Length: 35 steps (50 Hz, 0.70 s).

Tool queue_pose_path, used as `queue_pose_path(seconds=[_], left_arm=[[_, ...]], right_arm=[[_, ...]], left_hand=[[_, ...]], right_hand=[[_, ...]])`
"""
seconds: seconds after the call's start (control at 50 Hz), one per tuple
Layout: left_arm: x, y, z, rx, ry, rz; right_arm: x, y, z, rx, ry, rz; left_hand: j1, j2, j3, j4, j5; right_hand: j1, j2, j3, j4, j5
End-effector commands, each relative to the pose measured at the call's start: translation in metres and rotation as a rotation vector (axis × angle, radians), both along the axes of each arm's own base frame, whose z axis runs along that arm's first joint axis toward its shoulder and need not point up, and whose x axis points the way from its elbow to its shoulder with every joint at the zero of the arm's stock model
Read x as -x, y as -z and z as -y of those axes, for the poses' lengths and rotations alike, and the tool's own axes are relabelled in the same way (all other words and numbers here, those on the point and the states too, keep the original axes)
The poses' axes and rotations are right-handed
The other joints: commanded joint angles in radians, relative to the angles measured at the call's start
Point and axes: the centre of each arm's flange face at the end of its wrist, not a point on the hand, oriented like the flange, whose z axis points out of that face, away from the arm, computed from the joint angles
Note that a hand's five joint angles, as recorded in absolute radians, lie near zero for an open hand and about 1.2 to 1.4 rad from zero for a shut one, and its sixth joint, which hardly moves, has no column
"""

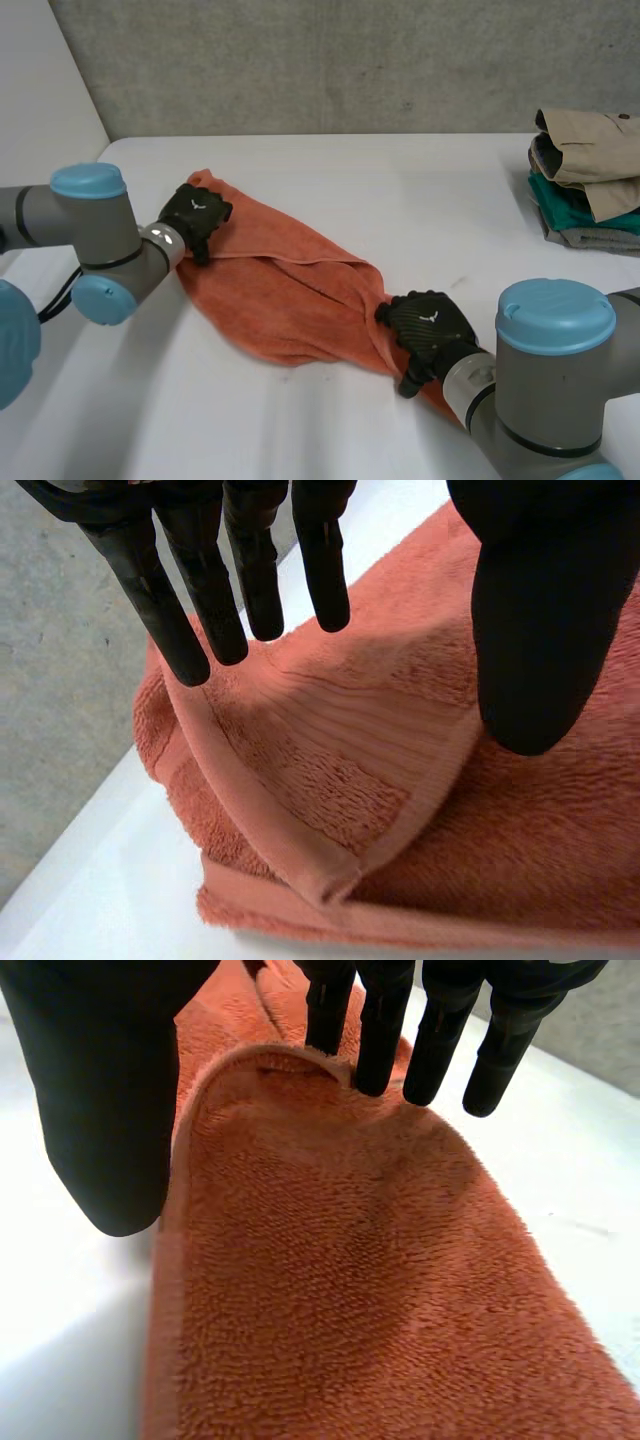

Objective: Fold the laundry.

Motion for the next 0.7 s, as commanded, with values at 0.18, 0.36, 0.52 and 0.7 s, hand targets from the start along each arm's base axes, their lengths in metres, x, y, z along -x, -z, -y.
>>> queue_pose_path(seconds=[0.18,0.36,0.52,0.7], left_arm=[[0.010,0.016,0.016,0.031,0.013,-0.006],[0.021,-0.008,0.042,0.212,0.005,-0.048],[0.026,-0.093,0.079,0.634,-0.082,-0.187],[0.010,-0.229,0.079,1.045,-0.068,-0.491]], right_arm=[[0.000,0.000,0.005,0.034,0.010,-0.003],[-0.007,-0.010,0.032,0.175,0.030,-0.026],[-0.012,-0.055,0.103,0.417,0.077,-0.086],[-0.024,-0.194,0.173,0.887,0.197,0.053]], left_hand=[[0.317,0.320,0.318,0.316,0.316],[0.905,0.908,0.906,0.904,0.904],[0.905,0.908,0.906,0.904,0.904],[0.905,0.908,0.906,0.904,0.904]], right_hand=[[0.071,0.089,0.078,0.076,0.072],[0.853,0.871,0.860,0.859,0.854],[0.989,1.007,0.996,0.994,0.990],[0.989,1.007,0.996,0.994,0.990]])
